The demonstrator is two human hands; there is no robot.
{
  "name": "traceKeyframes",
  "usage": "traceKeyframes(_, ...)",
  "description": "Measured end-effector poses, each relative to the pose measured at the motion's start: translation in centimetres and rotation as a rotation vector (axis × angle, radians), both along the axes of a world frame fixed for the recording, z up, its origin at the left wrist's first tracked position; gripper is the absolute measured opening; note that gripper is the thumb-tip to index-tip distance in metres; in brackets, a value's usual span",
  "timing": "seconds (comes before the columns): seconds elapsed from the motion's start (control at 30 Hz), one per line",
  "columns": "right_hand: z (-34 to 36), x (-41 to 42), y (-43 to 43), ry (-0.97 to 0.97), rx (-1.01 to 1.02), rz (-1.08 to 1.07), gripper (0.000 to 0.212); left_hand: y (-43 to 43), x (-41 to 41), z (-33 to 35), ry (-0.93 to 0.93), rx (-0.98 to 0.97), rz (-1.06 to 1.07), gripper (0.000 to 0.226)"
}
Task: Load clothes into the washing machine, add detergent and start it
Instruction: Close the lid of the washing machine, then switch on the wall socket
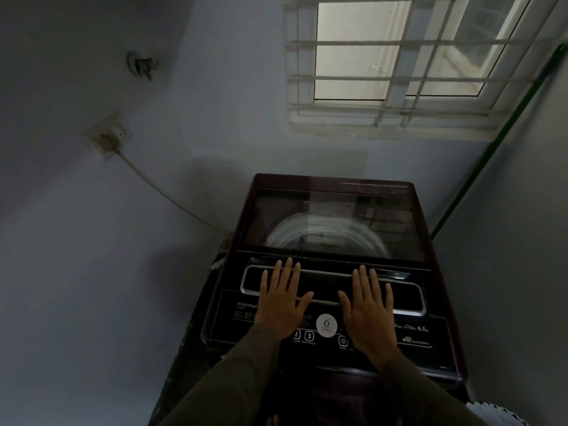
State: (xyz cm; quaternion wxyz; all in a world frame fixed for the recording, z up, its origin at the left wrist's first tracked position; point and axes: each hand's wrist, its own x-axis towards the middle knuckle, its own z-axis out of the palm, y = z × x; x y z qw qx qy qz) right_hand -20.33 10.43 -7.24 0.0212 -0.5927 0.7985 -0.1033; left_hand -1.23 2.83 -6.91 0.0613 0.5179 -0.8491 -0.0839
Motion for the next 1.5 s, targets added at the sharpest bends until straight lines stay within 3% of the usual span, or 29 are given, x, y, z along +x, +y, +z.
traceKeyframes(0.37, 0.8, 0.4, 0.2, -0.014, 0.055, -0.018, 0.084, 0.1, 0.1, -0.3, -0.027, 0.001, 0.005, 0.077)
traceKeyframes(0.53, 1.2, 1.0, -0.5, -0.044, 0.032, -0.046, 0.077, -0.3, 0.5, -0.3, -0.012, -0.006, -0.033, 0.076)
traceKeyframes(0.83, 2.8, 5.5, -7.1, -0.084, -0.012, 0.073, 0.079, -6.1, 4.5, 1.7, 0.002, -0.078, -0.003, 0.069)
traceKeyframes(1.03, 4.0, 8.2, -13.2, -0.118, -0.032, 0.252, 0.077, -10.5, 8.9, 4.3, -0.039, -0.155, 0.173, 0.067)
traceKeyframes(1.23, 6.1, 11.8, -19.2, -0.177, -0.022, 0.456, 0.091, -13.1, 14.9, 7.2, -0.102, -0.248, 0.341, 0.064)
traceKeyframes(1.4, 8.3, 16.3, -24.8, -0.153, -0.064, 0.542, 0.075, -16.1, 20.1, 10.9, -0.215, -0.282, 0.467, 0.074)
traceKeyframes(1.5, 9.8, 19.4, -28.7, -0.169, -0.108, 0.591, 0.079, -19.3, 22.9, 14.1, -0.231, -0.324, 0.496, 0.079)
